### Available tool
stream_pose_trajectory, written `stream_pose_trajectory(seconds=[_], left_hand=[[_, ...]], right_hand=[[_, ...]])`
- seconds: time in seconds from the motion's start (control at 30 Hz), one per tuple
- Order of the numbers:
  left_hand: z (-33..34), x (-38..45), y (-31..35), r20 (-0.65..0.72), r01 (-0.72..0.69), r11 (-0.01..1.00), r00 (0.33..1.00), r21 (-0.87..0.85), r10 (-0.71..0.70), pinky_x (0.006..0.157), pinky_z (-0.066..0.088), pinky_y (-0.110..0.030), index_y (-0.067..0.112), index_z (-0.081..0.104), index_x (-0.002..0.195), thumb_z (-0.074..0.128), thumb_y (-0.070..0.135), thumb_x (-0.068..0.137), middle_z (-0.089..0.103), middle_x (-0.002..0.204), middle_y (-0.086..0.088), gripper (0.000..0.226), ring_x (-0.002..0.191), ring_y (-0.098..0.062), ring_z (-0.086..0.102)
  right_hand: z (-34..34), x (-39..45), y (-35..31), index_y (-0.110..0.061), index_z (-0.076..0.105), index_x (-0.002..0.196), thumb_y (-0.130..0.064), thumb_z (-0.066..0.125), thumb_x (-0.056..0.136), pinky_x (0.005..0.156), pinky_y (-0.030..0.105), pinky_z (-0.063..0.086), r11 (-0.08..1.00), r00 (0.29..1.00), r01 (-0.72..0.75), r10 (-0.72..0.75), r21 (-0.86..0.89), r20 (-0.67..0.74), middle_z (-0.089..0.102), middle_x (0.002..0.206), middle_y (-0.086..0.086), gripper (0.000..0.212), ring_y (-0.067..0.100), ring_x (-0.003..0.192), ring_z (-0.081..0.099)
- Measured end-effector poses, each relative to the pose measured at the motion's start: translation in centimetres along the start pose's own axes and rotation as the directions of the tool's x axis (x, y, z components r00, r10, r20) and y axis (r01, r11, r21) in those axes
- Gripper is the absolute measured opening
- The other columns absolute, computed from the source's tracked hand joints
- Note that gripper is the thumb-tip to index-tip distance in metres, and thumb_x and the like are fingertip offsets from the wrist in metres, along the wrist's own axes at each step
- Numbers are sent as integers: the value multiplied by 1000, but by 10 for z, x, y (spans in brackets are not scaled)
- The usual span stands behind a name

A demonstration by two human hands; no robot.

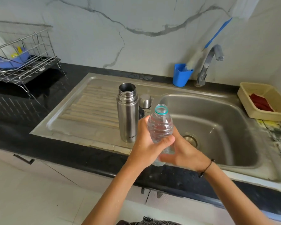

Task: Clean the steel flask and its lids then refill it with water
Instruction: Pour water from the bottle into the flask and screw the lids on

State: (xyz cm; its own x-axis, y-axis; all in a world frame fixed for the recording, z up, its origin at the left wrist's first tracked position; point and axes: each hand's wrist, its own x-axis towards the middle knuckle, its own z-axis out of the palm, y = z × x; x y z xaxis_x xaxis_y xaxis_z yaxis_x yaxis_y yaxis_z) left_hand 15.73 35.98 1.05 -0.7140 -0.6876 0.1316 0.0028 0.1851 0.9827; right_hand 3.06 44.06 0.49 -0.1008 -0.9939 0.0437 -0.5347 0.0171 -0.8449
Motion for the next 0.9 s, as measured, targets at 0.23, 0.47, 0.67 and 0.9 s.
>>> stream_pose_trajectory(seconds=[0.23, 0.47, 0.67, 0.9], left_hand=[[-16, 22, 44, 231, 16, 995, 972, 102, -39, 109, 34, -26, 30, 14, 149, 39, 88, 66, 19, 153, 10, 105, 135, 0, 32], [-52, 32, 54, -398, -322, 813, 746, 485, 533, 106, 27, -10, 15, 28, 142, 59, 58, 82, 34, 139, 1, 80, 130, -8, 34], [-78, 60, 20, -283, 130, 961, 957, 242, -59, 104, 29, -23, 30, 12, 148, 79, 33, 75, 35, 140, 15, 99, 131, -8, 35], [-83, 65, 2, -215, 174, 959, 968, 222, -126, 72, 38, -10, 33, 33, 119, 76, 27, 79, 54, 104, 21, 59, 93, 8, 53]], right_hand=[[-7, 15, -19, -28, 40, 128, -32, 73, 70, 89, 41, 51, 979, 921, 126, -56, 160, -386, 60, 115, -8, 67, 14, 105, 61], [-44, 51, -37, -39, 37, 116, -38, 71, 63, 76, 16, 49, 996, 918, 86, -87, -20, -387, 60, 104, -15, 62, 3, 95, 61], [-75, 89, -40, -7, 38, 126, -19, 77, 73, 63, 5, 40, 909, 950, 93, -203, -406, -238, 55, 95, -5, 66, 13, 79, 53], [-92, 117, -16, -13, 30, 134, -35, 72, 73, 69, 41, 51, 768, 975, 164, -220, -619, -15, 61, 103, 10, 78, 24, 84, 59]])
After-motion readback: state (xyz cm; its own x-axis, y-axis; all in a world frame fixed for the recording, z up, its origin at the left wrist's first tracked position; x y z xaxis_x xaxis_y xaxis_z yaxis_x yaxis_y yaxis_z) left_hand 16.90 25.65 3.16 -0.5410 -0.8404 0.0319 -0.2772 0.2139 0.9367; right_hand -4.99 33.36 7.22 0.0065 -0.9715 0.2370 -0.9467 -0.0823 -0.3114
